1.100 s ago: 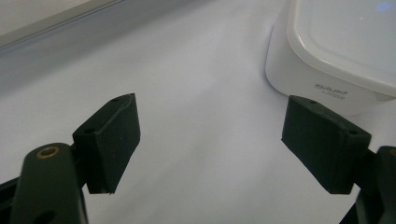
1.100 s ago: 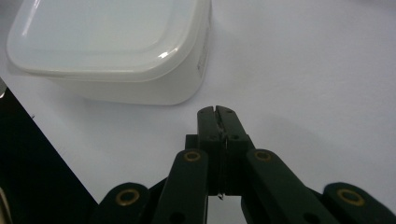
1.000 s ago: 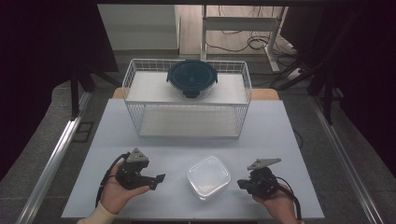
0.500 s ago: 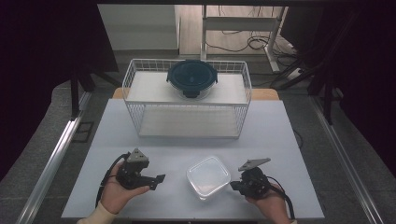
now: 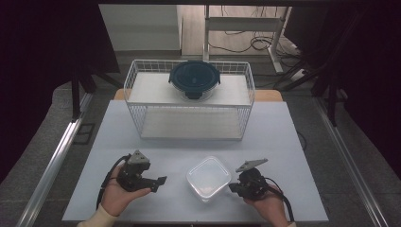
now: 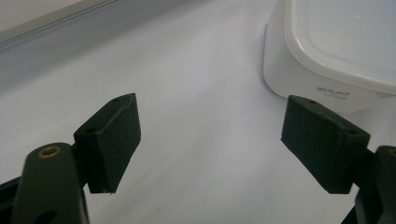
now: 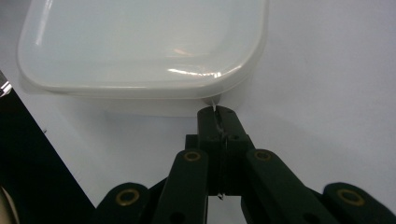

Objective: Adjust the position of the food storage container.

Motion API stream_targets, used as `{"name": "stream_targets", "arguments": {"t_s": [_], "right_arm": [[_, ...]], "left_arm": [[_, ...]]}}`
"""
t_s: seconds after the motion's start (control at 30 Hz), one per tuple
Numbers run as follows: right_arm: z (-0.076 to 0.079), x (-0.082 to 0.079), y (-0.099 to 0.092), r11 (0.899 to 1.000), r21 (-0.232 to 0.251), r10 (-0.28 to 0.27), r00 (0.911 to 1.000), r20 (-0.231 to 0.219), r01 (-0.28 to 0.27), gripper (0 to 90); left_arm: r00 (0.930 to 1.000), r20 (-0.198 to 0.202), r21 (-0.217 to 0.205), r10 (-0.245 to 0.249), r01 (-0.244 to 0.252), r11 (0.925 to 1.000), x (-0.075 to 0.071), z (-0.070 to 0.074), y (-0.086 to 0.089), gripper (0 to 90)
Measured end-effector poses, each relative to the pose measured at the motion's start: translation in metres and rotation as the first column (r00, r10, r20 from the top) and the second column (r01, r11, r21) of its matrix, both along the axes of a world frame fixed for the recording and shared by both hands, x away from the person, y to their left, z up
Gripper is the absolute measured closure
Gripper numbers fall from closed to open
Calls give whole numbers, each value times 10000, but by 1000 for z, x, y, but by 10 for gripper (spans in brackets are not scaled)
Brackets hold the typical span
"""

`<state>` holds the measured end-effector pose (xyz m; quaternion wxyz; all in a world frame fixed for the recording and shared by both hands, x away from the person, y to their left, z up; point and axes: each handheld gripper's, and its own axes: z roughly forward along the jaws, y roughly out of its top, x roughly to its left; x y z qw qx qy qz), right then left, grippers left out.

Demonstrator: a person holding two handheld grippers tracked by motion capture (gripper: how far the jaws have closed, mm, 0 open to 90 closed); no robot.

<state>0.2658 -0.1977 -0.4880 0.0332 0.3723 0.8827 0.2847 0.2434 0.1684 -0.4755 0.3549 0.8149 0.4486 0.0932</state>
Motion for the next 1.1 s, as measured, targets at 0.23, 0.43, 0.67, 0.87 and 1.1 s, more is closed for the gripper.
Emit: {"name": "stream_targets", "arguments": {"t_s": [0.23, 0.43, 0.67, 0.87, 1.1], "right_arm": [[0, 8, 10, 10000, 48, -29, 9999, 108, 29, 891], [-1, 17, 16, 10000, 76, -65, 9998, 164, 64, 891], [-3, 29, 23, 9998, 57, -183, 9996, 214, 182, 891], [-5, 42, 31, 9996, 87, -266, 9993, 249, 264, 891], [-4, 52, 42, 9998, 114, -157, 9993, 339, 154, 891]], "left_arm": [[10000, 12, -31, 49, -49, 10000, 0, 1, 2, 192], [10000, 4, -45, 82, -82, 10000, 1, 1, 3, 191], [9999, -12, -94, 127, -128, 9999, 1, 0, 3, 191], [9998, -56, -116, 180, -181, 9998, 3, -1, 6, 191], [9997, -54, -142, 234, -235, 9996, 3, -1, 6, 191]]}}
